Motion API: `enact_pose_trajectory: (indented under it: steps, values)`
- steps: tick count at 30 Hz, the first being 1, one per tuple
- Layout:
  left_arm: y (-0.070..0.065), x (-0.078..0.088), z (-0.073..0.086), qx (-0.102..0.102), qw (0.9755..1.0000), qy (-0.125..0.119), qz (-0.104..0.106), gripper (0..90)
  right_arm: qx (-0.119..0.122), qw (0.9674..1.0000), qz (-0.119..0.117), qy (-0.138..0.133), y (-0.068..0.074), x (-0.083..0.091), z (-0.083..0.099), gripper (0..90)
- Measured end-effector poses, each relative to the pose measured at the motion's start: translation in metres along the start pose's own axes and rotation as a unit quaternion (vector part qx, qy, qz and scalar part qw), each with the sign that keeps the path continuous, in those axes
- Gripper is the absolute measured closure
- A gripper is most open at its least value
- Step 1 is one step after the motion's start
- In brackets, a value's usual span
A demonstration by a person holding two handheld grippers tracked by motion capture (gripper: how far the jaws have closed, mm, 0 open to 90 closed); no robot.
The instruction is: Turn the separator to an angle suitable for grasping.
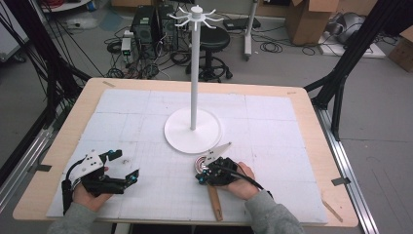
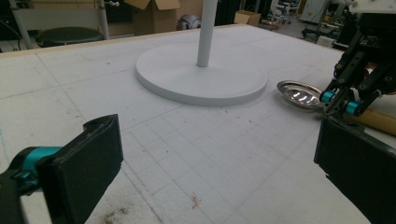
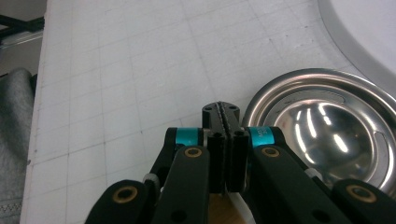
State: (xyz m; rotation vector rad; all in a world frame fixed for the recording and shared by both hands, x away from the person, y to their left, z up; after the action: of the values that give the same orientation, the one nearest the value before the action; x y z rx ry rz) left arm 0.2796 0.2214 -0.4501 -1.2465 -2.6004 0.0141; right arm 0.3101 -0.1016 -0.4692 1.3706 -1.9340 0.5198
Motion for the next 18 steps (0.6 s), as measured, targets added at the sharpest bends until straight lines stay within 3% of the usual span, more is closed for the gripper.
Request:
enact_pose_trajectory:
  steps: [6,18]
  values:
    - [-0.0002,0.0004,-0.0003,0.000,1.0000,0.000,0.000,1.8,0.014,0.9998,0.010,0.007,0.0016,-0.0002,-0.0013,90.0]
    - [0.0009,0.0019,-0.0004,0.003,1.0000,-0.001,-0.002,1.8,0.016,0.9996,0.020,0.013,0.0014,0.0030,0.0009,90.0]
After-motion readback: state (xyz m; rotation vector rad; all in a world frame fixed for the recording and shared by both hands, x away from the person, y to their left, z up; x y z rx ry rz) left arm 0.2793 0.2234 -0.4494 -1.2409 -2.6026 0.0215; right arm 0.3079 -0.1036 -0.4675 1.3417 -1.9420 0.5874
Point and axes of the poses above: each handheld gripper's, and its own axes: x roughly backward along the jaws, z roughly out of its underside, y roughly to its left, the point moved 4 cm from there along -x, roughly forward along the jaws, and after that the axes turned 6 degrees about z, right-handed, at the moved point
